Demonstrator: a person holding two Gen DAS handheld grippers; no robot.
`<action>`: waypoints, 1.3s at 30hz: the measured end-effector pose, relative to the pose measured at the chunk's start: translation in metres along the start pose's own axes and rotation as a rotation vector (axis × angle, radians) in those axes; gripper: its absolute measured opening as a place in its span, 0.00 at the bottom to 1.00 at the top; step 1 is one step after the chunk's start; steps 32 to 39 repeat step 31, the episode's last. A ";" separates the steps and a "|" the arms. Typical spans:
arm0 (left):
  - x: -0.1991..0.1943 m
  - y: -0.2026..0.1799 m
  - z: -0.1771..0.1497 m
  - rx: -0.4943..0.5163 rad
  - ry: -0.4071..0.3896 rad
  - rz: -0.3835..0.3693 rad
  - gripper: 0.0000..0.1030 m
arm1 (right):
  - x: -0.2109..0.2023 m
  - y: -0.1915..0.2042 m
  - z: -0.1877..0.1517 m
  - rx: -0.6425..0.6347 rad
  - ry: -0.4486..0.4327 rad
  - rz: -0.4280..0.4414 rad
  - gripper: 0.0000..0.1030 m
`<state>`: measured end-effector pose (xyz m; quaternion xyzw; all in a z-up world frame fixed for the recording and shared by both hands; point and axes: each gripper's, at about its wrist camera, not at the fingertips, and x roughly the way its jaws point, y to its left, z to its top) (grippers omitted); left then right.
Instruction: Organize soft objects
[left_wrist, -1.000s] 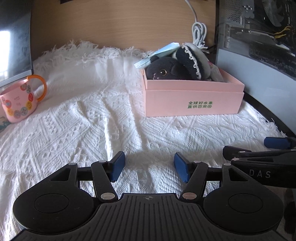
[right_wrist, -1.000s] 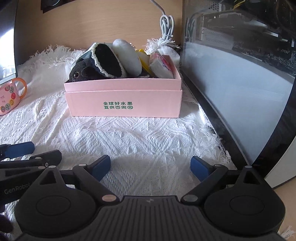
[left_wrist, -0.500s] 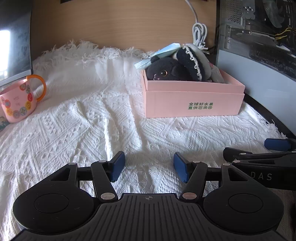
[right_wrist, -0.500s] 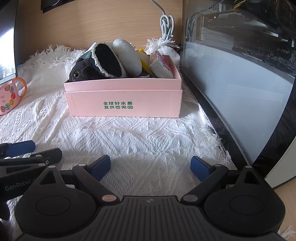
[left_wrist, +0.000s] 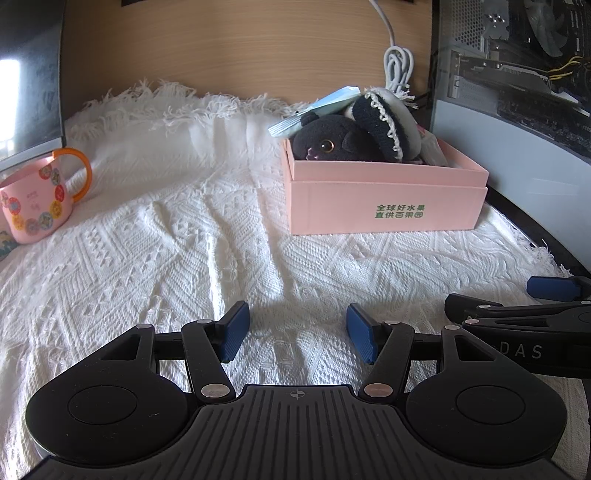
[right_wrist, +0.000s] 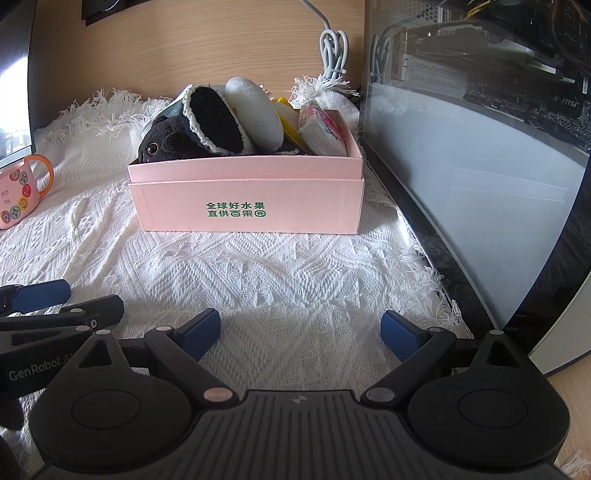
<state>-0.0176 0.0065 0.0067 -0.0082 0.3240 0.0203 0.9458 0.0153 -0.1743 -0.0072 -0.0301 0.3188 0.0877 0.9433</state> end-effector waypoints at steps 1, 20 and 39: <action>0.000 0.000 0.000 -0.002 0.000 -0.001 0.62 | 0.000 0.000 0.000 0.000 0.000 0.000 0.91; 0.000 -0.003 0.000 0.003 0.000 0.006 0.62 | 0.000 0.000 0.000 0.000 0.000 0.000 0.91; 0.000 -0.002 0.000 0.006 0.000 0.006 0.62 | 0.000 0.000 0.000 0.000 0.000 0.000 0.91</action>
